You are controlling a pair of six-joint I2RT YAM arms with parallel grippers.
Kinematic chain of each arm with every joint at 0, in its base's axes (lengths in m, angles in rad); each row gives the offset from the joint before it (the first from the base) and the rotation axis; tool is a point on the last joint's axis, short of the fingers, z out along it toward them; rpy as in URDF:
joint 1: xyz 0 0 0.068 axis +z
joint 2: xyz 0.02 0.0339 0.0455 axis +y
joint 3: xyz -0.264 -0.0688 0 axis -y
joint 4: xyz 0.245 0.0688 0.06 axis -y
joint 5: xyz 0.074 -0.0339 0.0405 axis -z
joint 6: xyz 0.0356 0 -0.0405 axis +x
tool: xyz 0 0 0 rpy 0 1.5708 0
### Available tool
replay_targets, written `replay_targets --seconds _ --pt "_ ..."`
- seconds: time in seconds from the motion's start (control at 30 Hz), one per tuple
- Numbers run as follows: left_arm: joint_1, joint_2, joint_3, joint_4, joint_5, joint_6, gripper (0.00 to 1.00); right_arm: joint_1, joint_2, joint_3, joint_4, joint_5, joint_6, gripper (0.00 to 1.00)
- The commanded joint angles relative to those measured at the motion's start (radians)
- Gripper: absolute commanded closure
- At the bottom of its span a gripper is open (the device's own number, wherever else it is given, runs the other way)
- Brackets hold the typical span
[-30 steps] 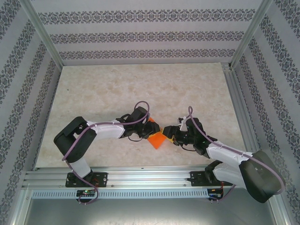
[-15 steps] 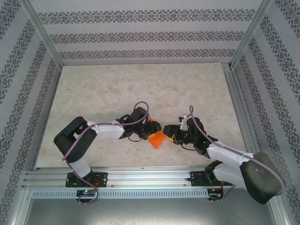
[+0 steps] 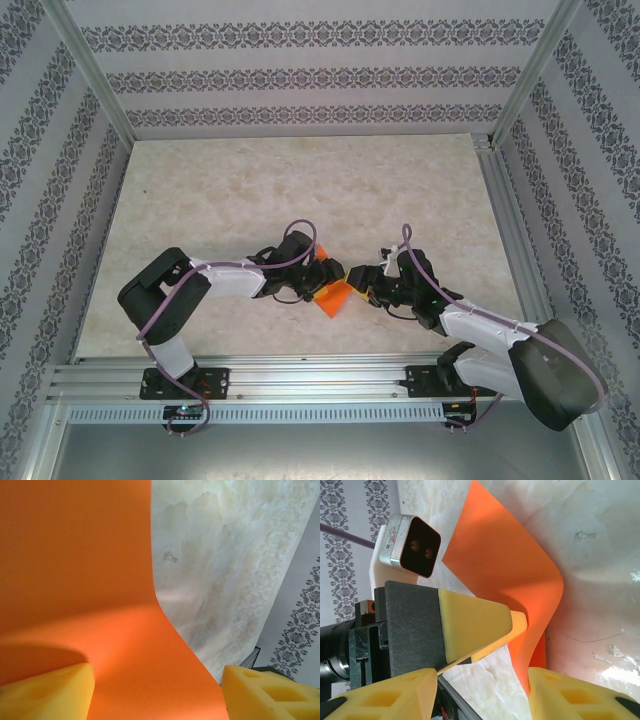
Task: Fold a paper plane with a square sheet of paper (pick it up from the middle)
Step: Third fold the triangle at the center of the table.
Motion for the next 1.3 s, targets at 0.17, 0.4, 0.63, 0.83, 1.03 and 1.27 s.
replay_targets --seconds 0.17,0.4,0.63,0.83,1.03,1.27 --pt "-0.016 -0.079 -0.003 0.04 0.01 0.024 0.26 0.024 0.05 0.021 0.103 -0.033 0.034 0.46" --pt "-0.015 -0.167 0.0 -0.079 -0.078 0.068 0.22 0.03 0.059 0.011 0.09 -0.019 0.025 0.48" --pt "-0.014 -0.219 -0.018 -0.171 -0.15 0.067 0.36 0.032 0.07 0.004 0.018 0.031 0.013 0.46" --pt "-0.016 -0.246 0.08 -0.516 -0.314 0.203 0.54 0.047 0.018 0.06 -0.312 0.156 -0.082 0.46" --pt "0.04 -0.213 0.112 -0.533 -0.347 0.258 0.6 0.052 0.061 0.044 -0.234 0.139 -0.045 0.45" --pt "0.107 -0.118 0.114 -0.448 -0.264 0.283 0.62 0.06 0.142 0.063 -0.106 0.092 -0.025 0.45"
